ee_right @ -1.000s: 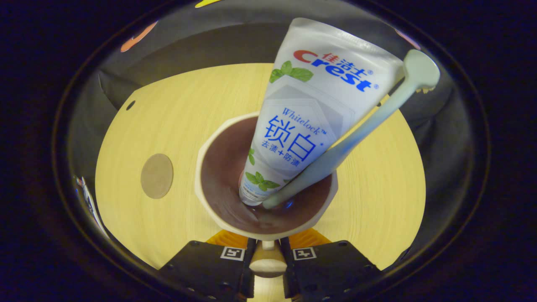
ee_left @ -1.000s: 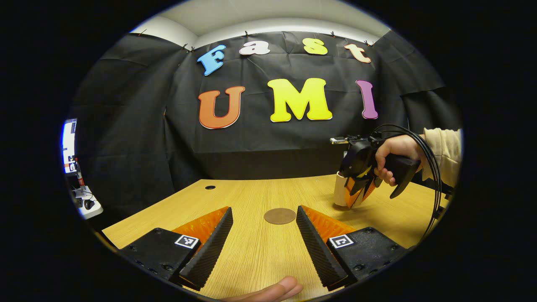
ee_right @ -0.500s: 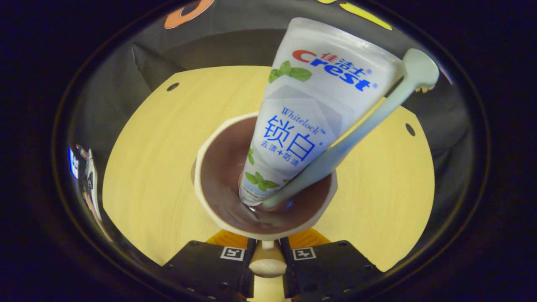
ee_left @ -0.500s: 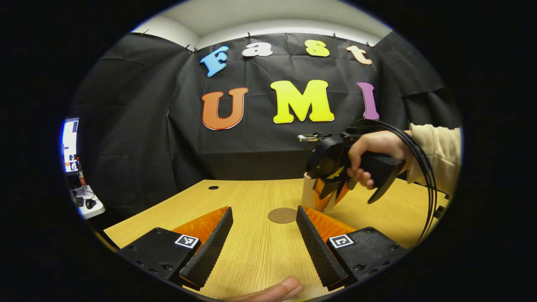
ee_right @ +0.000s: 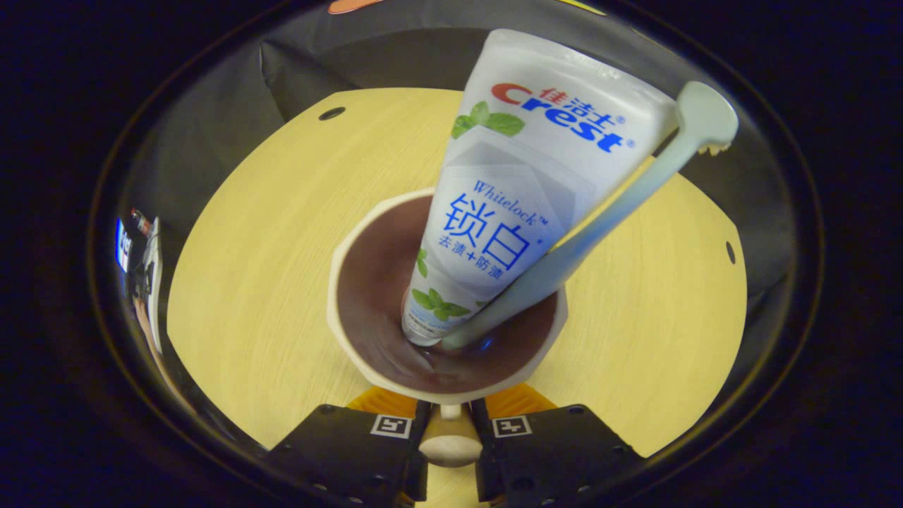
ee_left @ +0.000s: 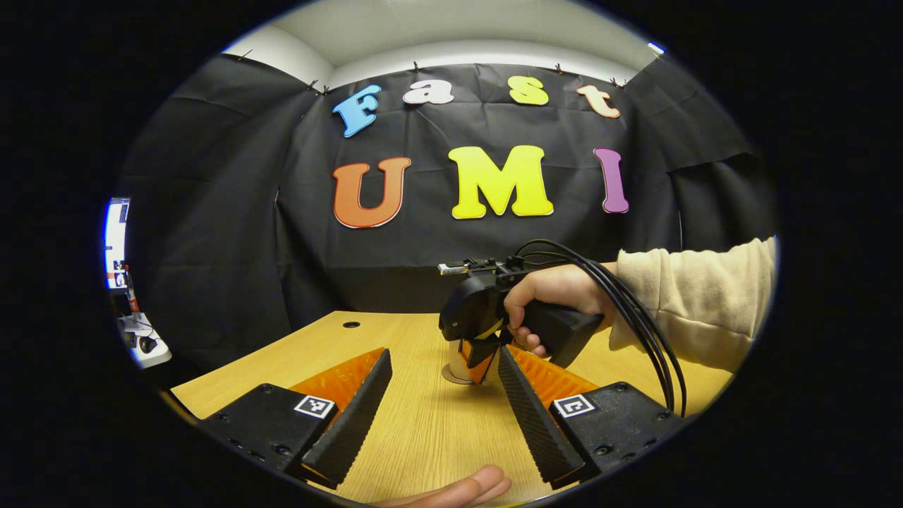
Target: Put the toothbrush and toothpaste on the desktop into the cup, then pick up the cup and place it on the coaster on the desktop.
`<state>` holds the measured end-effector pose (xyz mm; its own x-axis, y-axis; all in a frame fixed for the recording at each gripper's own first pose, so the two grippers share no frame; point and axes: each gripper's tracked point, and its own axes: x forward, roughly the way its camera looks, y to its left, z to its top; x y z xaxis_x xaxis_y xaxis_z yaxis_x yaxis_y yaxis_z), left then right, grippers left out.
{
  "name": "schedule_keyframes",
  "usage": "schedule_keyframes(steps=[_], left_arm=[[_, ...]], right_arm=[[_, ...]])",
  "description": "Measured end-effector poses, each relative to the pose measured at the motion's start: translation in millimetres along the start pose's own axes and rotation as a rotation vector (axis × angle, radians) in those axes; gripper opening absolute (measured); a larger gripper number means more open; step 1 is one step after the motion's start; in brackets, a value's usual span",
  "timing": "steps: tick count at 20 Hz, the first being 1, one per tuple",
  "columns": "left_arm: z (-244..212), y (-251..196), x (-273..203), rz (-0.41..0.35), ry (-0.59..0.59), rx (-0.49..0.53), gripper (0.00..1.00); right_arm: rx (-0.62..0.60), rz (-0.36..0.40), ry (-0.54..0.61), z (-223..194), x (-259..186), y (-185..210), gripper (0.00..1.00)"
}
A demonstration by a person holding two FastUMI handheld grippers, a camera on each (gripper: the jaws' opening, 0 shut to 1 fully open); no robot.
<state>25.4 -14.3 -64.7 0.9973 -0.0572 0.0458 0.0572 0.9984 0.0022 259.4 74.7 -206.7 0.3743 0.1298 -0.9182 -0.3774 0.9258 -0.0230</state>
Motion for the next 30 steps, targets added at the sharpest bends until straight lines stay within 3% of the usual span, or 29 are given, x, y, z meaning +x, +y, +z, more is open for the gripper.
schedule_keyframes(steps=[5, 7, 8, 10, 14, 18, 22, 27, 30], left_arm=[[-8, -1, -1, -0.019, 0.015, -0.021, 0.97], [-11, 0, -3, -0.010, 0.021, -0.007, 0.96], [-12, -1, -3, -0.009, 0.022, 0.004, 0.96], [-13, -2, -4, -0.009, 0.026, 0.012, 0.96], [-12, -3, -2, -0.010, 0.036, 0.000, 0.96], [-4, 13, 3, 0.027, 0.033, 0.010, 0.96], [6, 25, 7, 0.045, 0.051, -0.043, 0.96], [22, 30, 8, 0.055, 0.048, -0.080, 0.96], [29, 23, 5, 0.044, 0.051, -0.098, 0.96]], right_arm=[[-0.002, 0.007, -0.015, -4, -4, 1, 0.28], [0.035, 0.050, -0.049, 2, -9, 4, 0.30], [0.047, 0.066, -0.058, -1, -13, 6, 0.65], [0.034, 0.064, -0.095, -1, -17, 5, 0.98], [0.028, 0.023, -0.189, -7, -36, -6, 0.98], [0.085, 0.064, -0.326, -8, -81, -11, 0.98], [0.080, -0.011, -0.506, -14, -135, -43, 0.98], [0.161, 0.004, -0.658, -54, -199, -77, 0.98], [0.206, -0.040, -0.752, -85, -228, -107, 0.98]])
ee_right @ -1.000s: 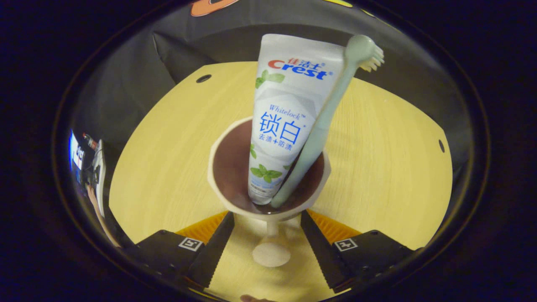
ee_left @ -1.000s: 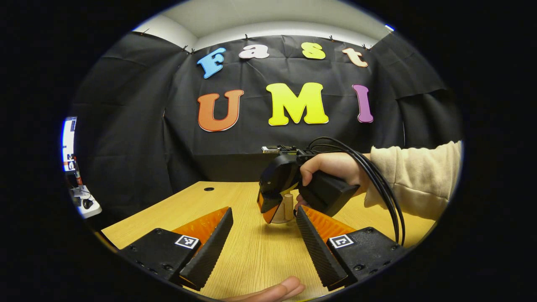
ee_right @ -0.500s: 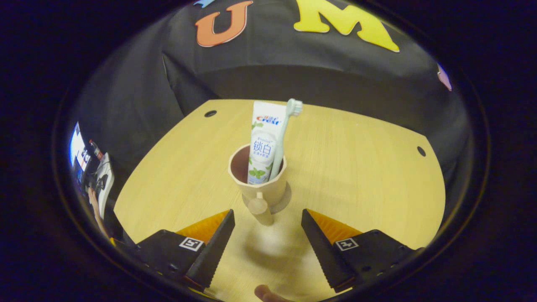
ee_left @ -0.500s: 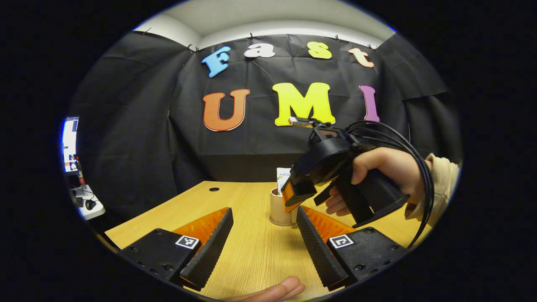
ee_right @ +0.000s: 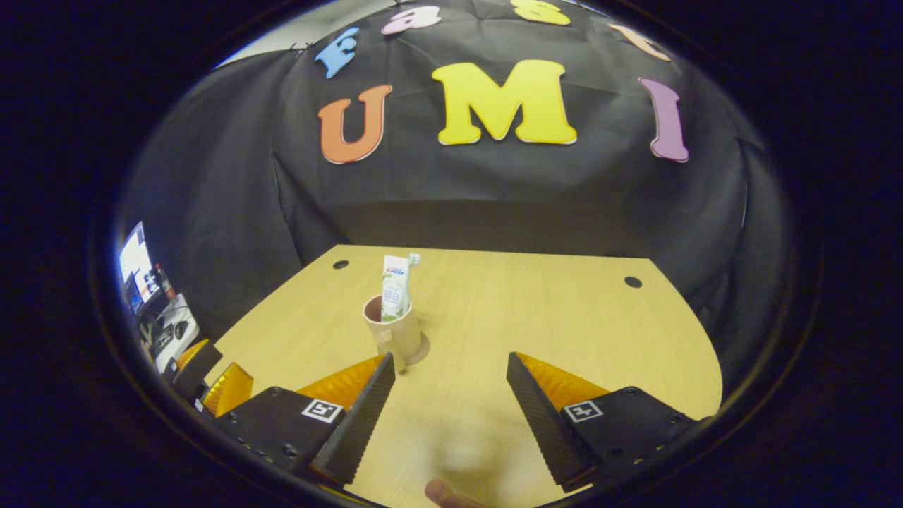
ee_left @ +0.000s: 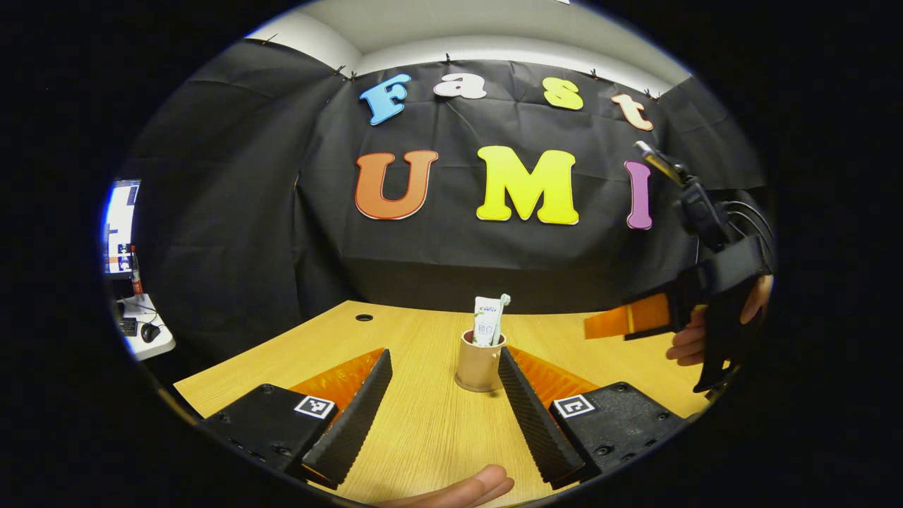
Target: Put the toothbrush and toothpaste on the desktop into the cup, then pick up the cup and place it on the coaster on the desktop.
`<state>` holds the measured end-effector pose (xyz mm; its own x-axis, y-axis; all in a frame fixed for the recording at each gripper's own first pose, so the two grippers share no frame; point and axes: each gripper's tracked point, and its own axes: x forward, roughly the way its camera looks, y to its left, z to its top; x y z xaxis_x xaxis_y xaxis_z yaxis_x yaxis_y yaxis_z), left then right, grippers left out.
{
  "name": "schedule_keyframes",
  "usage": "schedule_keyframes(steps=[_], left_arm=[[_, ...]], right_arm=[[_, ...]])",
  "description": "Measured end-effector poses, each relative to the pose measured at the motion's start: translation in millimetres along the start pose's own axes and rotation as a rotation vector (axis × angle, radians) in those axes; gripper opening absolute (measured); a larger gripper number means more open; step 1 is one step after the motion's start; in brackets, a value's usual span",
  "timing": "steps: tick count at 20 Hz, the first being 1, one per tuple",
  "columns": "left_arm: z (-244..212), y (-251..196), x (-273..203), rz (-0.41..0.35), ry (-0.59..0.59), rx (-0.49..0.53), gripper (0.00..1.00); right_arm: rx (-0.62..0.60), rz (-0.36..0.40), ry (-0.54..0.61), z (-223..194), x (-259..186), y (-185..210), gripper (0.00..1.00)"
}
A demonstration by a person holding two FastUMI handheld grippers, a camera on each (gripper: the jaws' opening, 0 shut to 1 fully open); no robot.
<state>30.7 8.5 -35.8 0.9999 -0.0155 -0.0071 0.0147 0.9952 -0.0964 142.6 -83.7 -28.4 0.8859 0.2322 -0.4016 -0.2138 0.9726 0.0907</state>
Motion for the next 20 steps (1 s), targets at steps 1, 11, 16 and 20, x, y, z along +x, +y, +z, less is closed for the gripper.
schedule_keyframes(steps=[1, 11, 16, 20], left_arm=[[1, -2, -3, -0.005, 0.002, -0.002, 0.96], [2, -35, -30, -0.030, 0.004, 0.030, 0.96], [0, -48, -32, -0.038, 0.003, 0.050, 0.96], [2, -51, -33, -0.035, 0.001, 0.059, 0.96]], right_arm=[[0.018, -0.029, -0.047, 3, -15, -12, 0.96], [0.063, -0.240, -0.445, -9, -131, -101, 0.96], [0.015, -0.316, -0.537, -3, -141, -109, 0.94], [0.052, -0.292, -0.488, -12, -135, -114, 0.96]])
